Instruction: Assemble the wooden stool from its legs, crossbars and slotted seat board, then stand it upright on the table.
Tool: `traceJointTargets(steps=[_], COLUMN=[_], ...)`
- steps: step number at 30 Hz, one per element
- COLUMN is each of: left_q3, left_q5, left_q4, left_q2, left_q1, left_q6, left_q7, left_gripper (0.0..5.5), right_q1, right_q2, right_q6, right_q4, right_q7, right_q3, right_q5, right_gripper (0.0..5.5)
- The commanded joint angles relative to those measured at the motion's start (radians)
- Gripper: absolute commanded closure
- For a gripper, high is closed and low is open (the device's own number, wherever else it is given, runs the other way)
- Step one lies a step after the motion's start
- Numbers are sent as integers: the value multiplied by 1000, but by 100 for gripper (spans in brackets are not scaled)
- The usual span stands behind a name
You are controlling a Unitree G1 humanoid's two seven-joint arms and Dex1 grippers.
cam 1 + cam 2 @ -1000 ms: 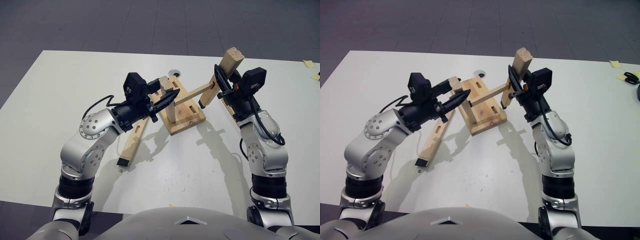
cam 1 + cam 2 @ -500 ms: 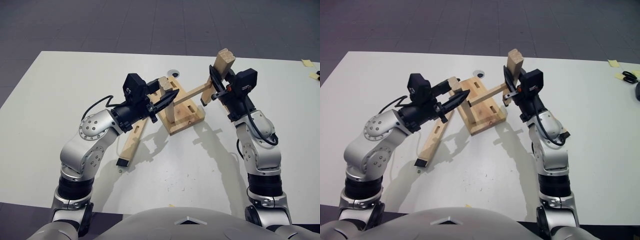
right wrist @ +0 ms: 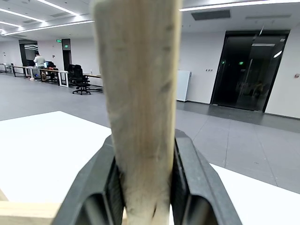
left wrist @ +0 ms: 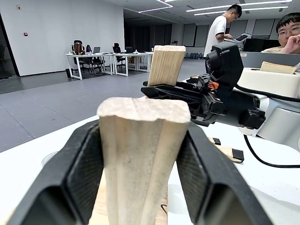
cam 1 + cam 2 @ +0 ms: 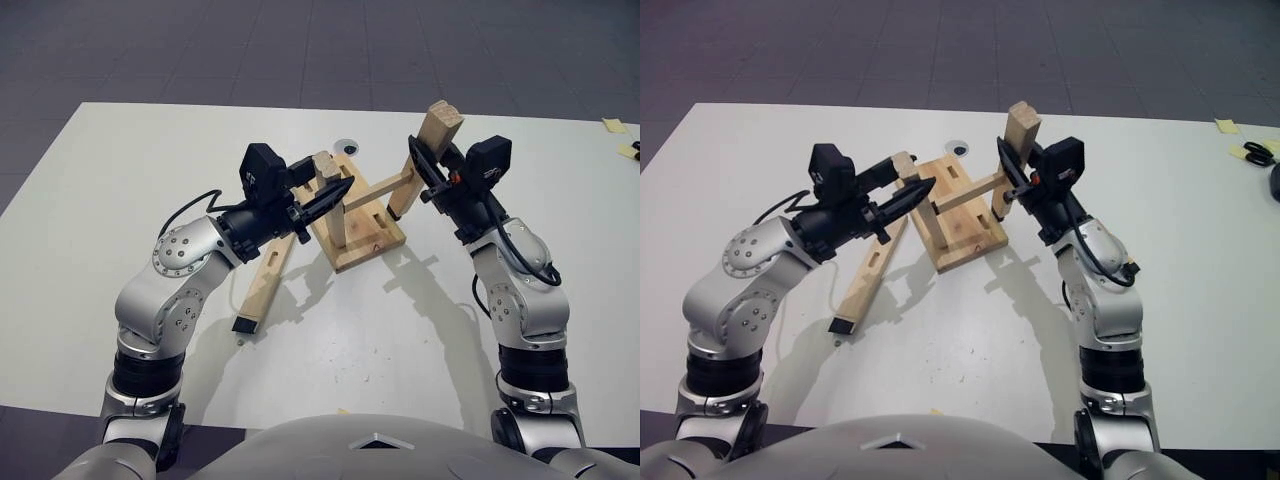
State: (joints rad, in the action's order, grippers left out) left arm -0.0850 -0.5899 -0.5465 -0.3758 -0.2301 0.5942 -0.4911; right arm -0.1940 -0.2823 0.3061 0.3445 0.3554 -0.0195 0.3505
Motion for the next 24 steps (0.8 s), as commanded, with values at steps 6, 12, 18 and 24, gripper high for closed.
traceJointTargets(steps=[6, 12, 18, 24], left_q3=[-43, -55, -57, -62], left_q5=[-3, 5, 4, 15], left_q4=[36, 39, 41, 47], left_q2=[-21, -29, -31, -32], left_q1=[26, 26, 22, 20], left_q6=[56, 54, 54, 50], left_q7=[-30, -36, -40, -42], left_gripper=[338, 339, 339, 339], right_q1=[-22, -14, 2, 0], right_q2=[17, 30, 41, -19], right_q6=[11, 132, 314, 480], right_q4=[93, 117, 127, 123], right_q7=[75, 60, 18, -10], right_q3=[51, 11, -45, -71], right_q5=[61, 175, 317, 392], right_gripper=[447, 447, 447, 447])
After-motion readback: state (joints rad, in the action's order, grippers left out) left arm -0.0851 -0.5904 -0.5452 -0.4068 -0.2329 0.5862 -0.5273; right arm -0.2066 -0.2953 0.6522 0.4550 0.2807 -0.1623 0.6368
